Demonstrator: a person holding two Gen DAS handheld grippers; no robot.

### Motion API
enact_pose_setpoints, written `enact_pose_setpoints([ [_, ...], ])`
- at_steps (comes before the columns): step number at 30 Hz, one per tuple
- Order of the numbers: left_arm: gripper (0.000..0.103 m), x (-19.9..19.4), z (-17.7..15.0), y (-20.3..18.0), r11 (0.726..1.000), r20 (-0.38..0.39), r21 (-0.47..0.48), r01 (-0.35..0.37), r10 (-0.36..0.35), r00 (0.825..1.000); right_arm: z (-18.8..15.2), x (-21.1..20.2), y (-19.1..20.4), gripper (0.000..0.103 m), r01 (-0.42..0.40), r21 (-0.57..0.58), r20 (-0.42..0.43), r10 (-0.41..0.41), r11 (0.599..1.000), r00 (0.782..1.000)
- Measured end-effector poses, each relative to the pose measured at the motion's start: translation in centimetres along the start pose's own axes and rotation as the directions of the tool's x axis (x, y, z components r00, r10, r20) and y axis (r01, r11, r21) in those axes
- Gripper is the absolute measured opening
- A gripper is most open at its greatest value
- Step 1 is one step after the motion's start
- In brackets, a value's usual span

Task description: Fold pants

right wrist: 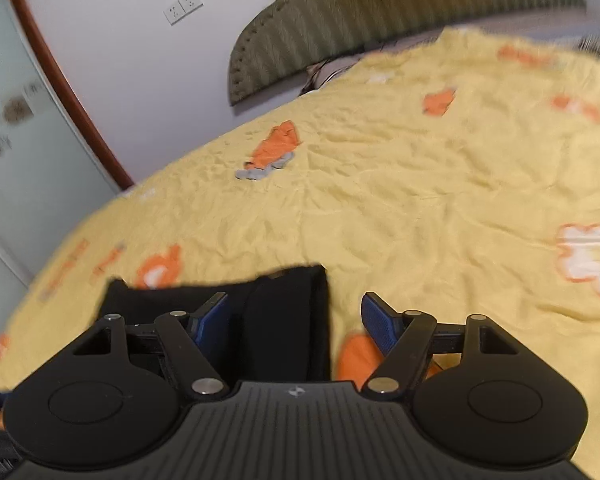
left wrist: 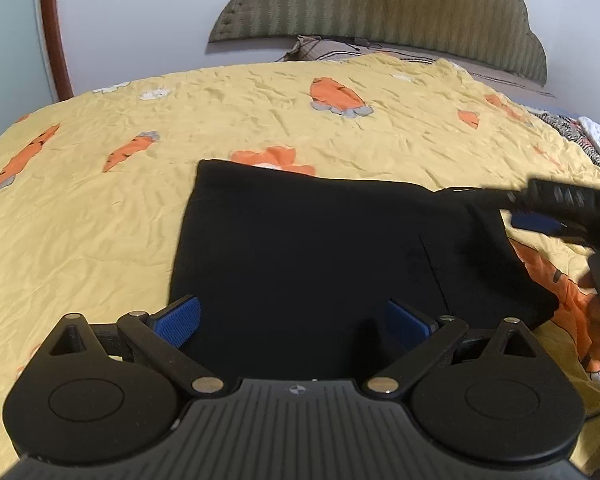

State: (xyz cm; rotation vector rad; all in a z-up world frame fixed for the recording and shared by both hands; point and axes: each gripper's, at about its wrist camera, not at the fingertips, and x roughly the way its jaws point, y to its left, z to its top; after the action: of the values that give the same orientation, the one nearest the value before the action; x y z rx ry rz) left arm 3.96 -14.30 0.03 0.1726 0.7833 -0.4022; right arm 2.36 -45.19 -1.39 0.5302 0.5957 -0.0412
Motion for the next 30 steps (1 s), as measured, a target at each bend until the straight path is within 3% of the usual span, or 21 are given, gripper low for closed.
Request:
enact_pose_setpoints([
  [2, 0.100, 0.5, 0.4, -0.3, 1.000, 0.005, 0.011, -0.012, 0.012, 1.000, 0.7, 1.2, -0.7, 0.059, -0.051, 0.035, -0.030, 0.052, 0.998, 0.998],
  [3, 0.100, 0.7, 0.6, -0.5, 1.000, 0.013, 0.019, -0.021, 0.021, 1.000, 0.9, 1.7, -0.7, 0.045, -0.051, 0.038, -0.047, 0.053, 0.998, 0.997],
  [6, 0.100, 1.6, 1.3, -0.8, 0.998, 0.031, 0.041, -0.049, 0.048, 0.998, 1.0, 1.9, 0.2, 0.015, 0.001, -0.049, -0.043, -0.003, 0.999, 0.999],
  [7, 0.100, 1.9, 1.5, -0.9, 0.997, 0.026, 0.046, -0.057, 0.056, 0.998, 1.0, 1.8, 0.4, 0.012, 0.026, -0.067, -0.030, -0.028, 0.997, 0.999],
  [12, 0.100, 2.3, 1.6, -0.9, 0.999, 0.012, 0.026, -0.040, 0.039, 0.999, 1.6, 2.6, 1.2, 0.011, 0.087, -0.134, -0.014, -0.090, 0.987, 0.996],
  [14, 0.100, 1.9, 1.5, -0.8, 0.999, 0.018, 0.023, -0.035, 0.035, 0.999, 1.6, 2.6, 1.0, 0.011, 0.097, -0.110, -0.012, -0.099, 0.989, 0.995],
  [16, 0.100, 1.2, 1.4, -0.5, 0.999, 0.024, 0.028, -0.032, 0.032, 0.999, 1.1, 1.1, 1.3, 0.011, 0.160, -0.080, 0.025, -0.159, 0.984, 0.987],
  [18, 0.100, 0.4, 1.1, -0.2, 0.999, 0.034, 0.031, -0.026, 0.025, 0.999, 0.0, -1.2, 3.0, 0.011, 0.207, -0.141, 0.082, -0.197, 0.968, 0.977],
  [21, 0.100, -0.5, 0.2, 0.3, 0.999, 0.030, 0.033, -0.007, 0.006, 1.000, -2.7, -3.9, 5.6, 0.011, 0.110, -0.226, 0.056, -0.100, 0.968, 0.993],
  [23, 0.100, -0.5, -0.4, 0.5, 1.000, 0.017, 0.023, 0.007, -0.008, 1.000, -4.5, -4.1, 6.6, 0.011, 0.082, -0.262, 0.005, -0.084, 0.961, 0.996],
  [25, 0.099, -0.1, -1.0, 0.7, 1.000, -0.015, 0.015, 0.005, -0.005, 1.000, -6.0, -3.0, 6.8, 0.011, 0.126, -0.302, -0.032, -0.142, 0.945, 0.989],
  [30, 0.098, -1.2, -1.8, 1.4, 1.000, -0.010, -0.003, -0.015, 0.015, 1.000, -6.5, -6.5, 8.8, 0.016, 0.170, -0.226, 0.040, -0.165, 0.959, 0.985],
])
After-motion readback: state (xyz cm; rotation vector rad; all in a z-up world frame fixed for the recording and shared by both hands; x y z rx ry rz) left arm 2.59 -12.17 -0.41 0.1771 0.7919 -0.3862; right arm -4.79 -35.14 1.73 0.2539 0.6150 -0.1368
